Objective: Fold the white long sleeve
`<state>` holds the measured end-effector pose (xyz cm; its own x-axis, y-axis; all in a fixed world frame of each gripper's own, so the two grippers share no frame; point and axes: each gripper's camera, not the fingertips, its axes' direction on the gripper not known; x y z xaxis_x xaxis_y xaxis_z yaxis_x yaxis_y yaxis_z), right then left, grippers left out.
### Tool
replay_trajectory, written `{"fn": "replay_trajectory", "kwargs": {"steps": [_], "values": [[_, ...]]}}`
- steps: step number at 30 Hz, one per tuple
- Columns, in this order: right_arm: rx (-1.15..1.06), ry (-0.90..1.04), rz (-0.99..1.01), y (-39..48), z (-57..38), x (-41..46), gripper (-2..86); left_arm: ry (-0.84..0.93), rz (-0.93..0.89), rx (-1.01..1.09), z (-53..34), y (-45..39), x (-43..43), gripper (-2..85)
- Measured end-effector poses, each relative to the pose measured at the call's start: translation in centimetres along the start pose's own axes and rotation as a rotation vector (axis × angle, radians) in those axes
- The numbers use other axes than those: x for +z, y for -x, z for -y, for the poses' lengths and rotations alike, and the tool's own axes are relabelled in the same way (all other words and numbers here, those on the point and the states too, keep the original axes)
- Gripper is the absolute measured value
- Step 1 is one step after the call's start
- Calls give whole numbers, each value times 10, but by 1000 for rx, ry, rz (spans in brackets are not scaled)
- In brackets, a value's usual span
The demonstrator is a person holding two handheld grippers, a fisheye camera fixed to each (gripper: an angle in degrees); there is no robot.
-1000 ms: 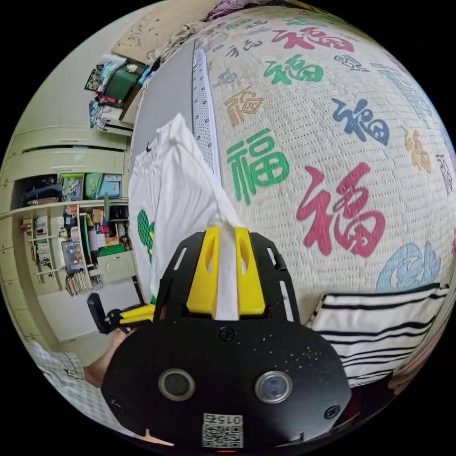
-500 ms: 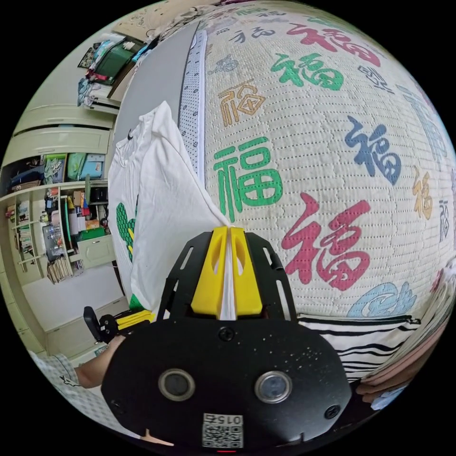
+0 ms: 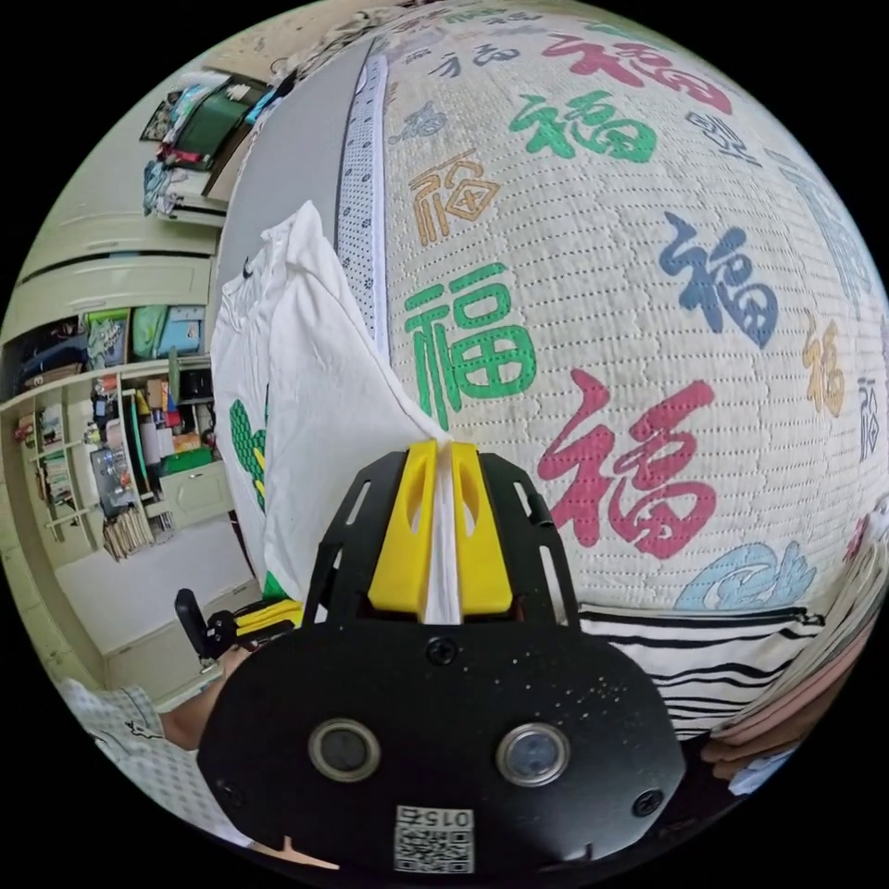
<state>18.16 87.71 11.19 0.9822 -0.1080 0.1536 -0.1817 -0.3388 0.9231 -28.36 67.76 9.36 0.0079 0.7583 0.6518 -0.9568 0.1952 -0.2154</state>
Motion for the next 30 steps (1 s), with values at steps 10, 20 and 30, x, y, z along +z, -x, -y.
{"fn": "replay_trajectory", "kwargs": {"steps": [10, 20, 30], "values": [[90, -202, -114, 50, -43, -28, -4, -336, -123, -399, -53, 180, -63, 57], [-293, 5, 28, 236, -53, 50, -4, -801, -722, -1118, -36, 458, -37, 150], [-560, 149, 16, 381, -72, 104, -5, -687, -1013, -1208, 26, 530, 39, 148]]}}
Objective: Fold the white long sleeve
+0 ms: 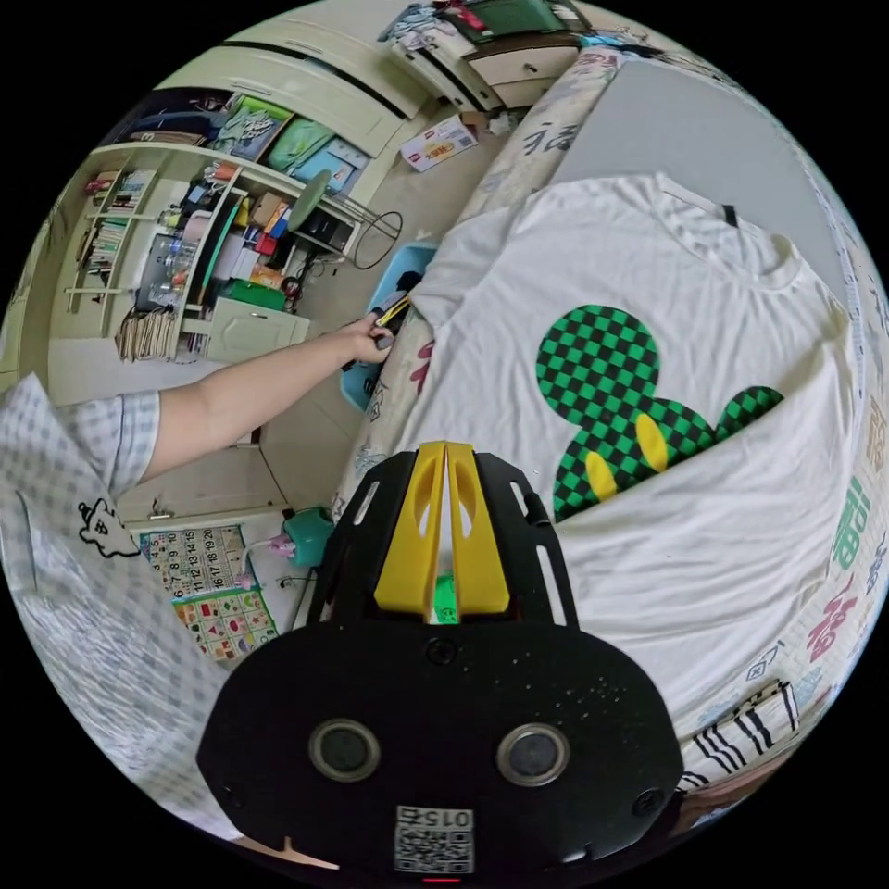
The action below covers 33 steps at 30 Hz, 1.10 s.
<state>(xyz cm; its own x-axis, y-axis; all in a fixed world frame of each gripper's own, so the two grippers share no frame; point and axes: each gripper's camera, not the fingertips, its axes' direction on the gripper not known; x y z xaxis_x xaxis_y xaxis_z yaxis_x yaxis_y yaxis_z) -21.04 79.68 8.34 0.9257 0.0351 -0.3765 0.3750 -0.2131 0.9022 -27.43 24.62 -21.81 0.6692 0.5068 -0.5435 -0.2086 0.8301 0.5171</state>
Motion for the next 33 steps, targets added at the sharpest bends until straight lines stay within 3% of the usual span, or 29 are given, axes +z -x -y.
{"fn": "replay_trajectory", "kwargs": {"steps": [3, 7, 12, 14, 16, 20, 23, 28, 33], "values": [[-21, 20, -72, 15, 11, 11, -6, -170, 17, 134, -8, -21, -12, 59], [-47, 12, -196, 29, 44, 26, -5, -268, -23, 570, -45, -90, -28, 17], [55, 239, -200, 14, 71, 65, -5, -98, 59, 1213, -162, -187, 0, 16], [194, 96, -45, 1, 60, 44, -4, 42, 228, 1579, -249, -202, 36, 24], [258, -38, 13, -5, 38, 21, -3, 197, 342, 1711, -296, -182, 71, 40], [467, -151, -89, -34, -23, -14, 1, 585, 694, 1715, -335, -96, 141, 66], [623, -236, -101, -60, -55, -35, 16, 669, 734, 1584, -336, -79, 150, 75], [612, -284, -117, -80, -54, -39, 66, 601, 718, 1442, -325, -95, 138, 81], [449, -177, 52, -81, -21, -8, 84, 482, 686, 1239, -293, -114, 120, 84]]}}
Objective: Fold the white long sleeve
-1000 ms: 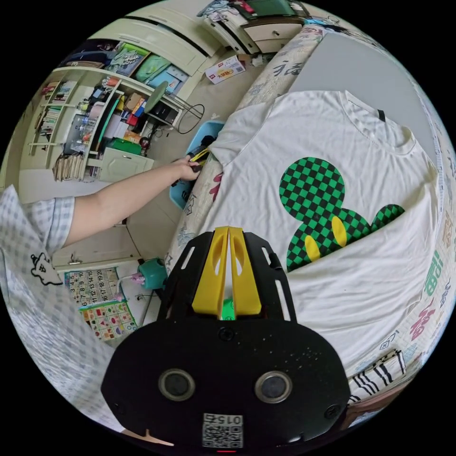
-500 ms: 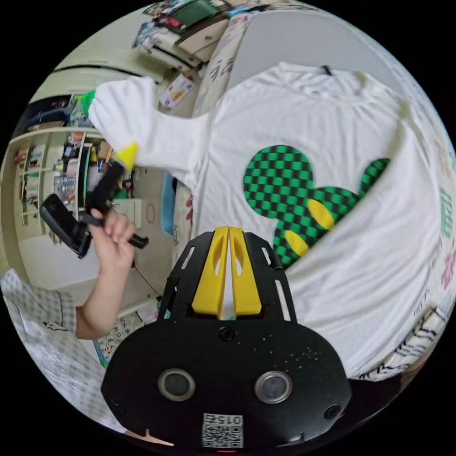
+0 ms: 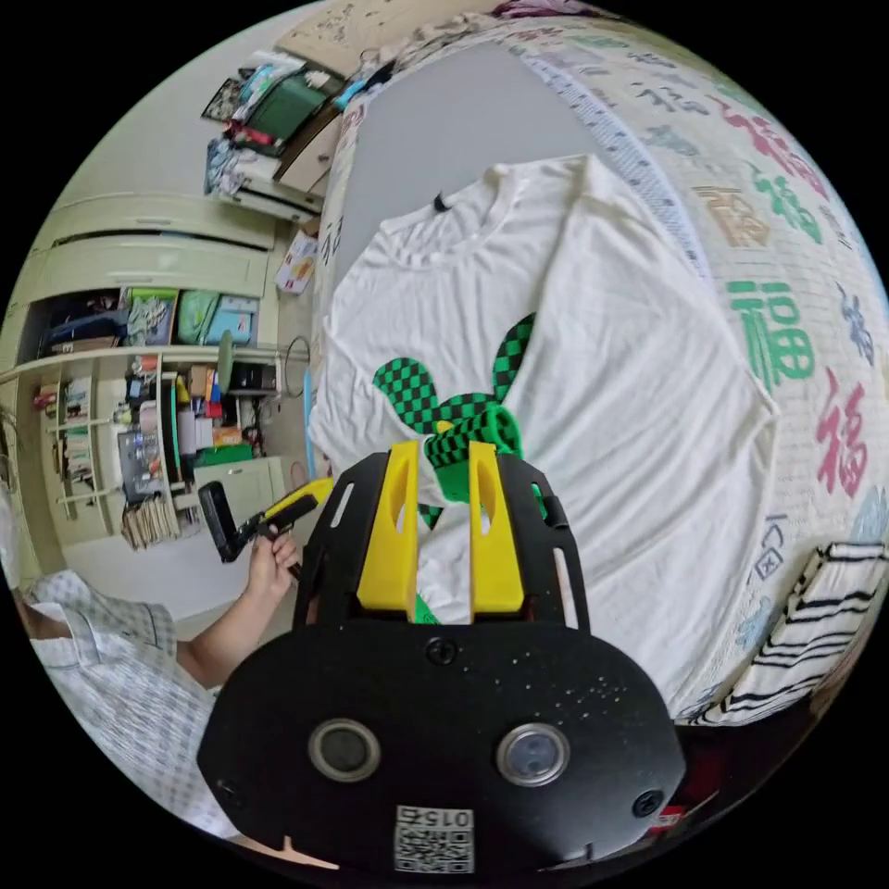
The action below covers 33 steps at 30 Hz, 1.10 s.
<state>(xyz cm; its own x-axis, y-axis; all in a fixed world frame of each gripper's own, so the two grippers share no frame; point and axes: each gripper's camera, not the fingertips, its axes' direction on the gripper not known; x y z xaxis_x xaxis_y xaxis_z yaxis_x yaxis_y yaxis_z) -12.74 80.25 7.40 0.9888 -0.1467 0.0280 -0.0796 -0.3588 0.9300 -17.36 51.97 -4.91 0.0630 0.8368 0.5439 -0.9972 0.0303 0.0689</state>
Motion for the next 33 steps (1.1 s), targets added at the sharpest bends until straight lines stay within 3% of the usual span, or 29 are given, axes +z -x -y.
{"fn": "replay_trajectory", "kwargs": {"steps": [2, 5, 8, 12, 20, 28, 33], "values": [[-46, 79, -48, 6, -1, 18, 79, -27, 0, -105, 2, 13, -7, 85], [-42, 30, -49, 3, -9, 15, 72, -75, -50, -227, 1, 25, -14, 86], [-20, -35, -126, -5, -14, 4, 87, -118, -58, -287, 1, 28, -21, 87], [-19, 44, -86, -19, -7, 15, 96, -147, -110, -348, 1, 28, -20, 89], [-186, 73, 156, -10, -29, 15, 18, -83, -164, -326, -7, -11, -13, 89], [-348, 322, -30, -2, -74, 57, 12, 133, -379, -209, -39, -109, 34, 106], [-353, 375, -87, -14, -90, 67, 17, 190, -327, -205, -62, -146, 51, 115]]}}
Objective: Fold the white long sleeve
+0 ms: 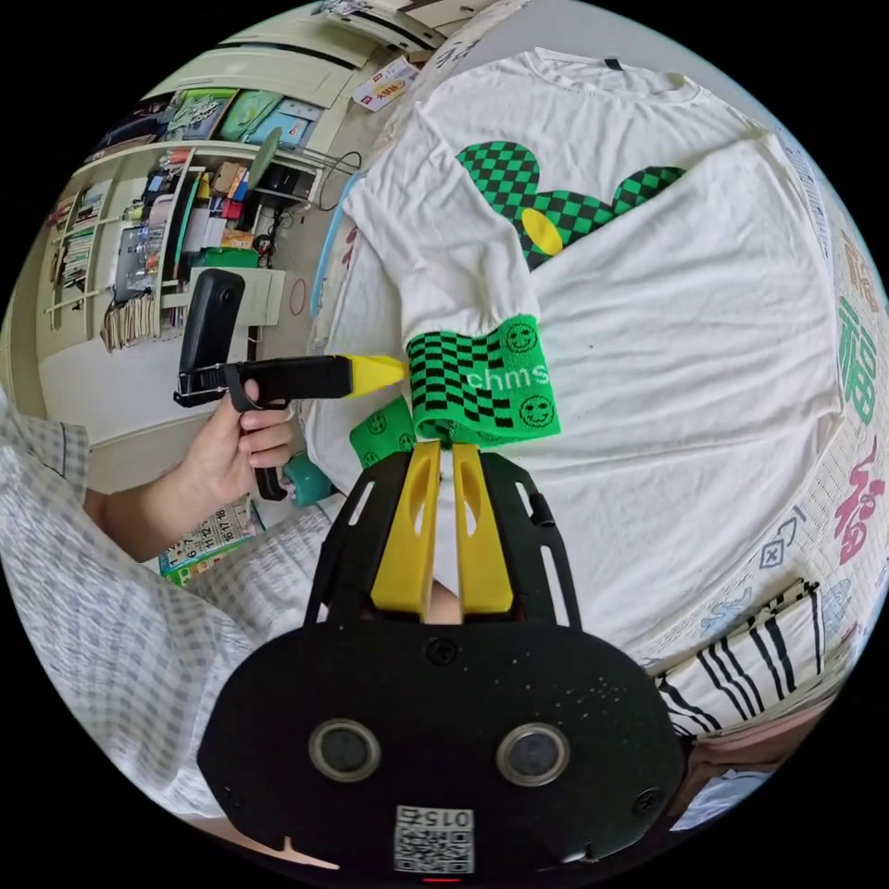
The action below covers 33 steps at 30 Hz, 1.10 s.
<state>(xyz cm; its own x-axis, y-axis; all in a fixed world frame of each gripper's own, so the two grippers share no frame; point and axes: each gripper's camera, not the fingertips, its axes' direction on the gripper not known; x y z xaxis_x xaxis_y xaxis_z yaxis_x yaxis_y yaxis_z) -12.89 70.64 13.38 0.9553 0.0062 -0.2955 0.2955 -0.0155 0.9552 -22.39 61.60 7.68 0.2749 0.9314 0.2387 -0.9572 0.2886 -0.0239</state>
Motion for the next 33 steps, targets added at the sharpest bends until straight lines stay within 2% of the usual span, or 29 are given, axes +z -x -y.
{"fn": "replay_trajectory", "kwargs": {"steps": [4, 9, 12, 15, 17, 25, 30, 33], "values": [[33, -61, -68, -15, -15, -12, 31, 15, 28, -4, -23, -13, 12, 119], [88, -124, 2, -45, -6, -17, 71, -53, -12, -74, -42, -20, 17, 118], [68, -104, 41, -55, 11, -9, 91, -74, 44, -104, -51, -24, 24, 107], [22, -62, 43, -56, 24, -2, 64, -100, 50, -82, -57, -35, 30, 46], [-21, -40, 85, -55, 25, -7, 15, -117, 85, -50, -64, -52, 30, 15], [10, -146, -49, -75, -23, -71, -2, -169, 36, -1, -91, -92, 33, -2], [51, -173, 84, -104, -25, -73, 24, -196, 25, 14, -104, -99, 33, -3], [36, -131, 157, -107, 0, -52, 77, -201, -38, -21, -112, -87, 30, -3]]}}
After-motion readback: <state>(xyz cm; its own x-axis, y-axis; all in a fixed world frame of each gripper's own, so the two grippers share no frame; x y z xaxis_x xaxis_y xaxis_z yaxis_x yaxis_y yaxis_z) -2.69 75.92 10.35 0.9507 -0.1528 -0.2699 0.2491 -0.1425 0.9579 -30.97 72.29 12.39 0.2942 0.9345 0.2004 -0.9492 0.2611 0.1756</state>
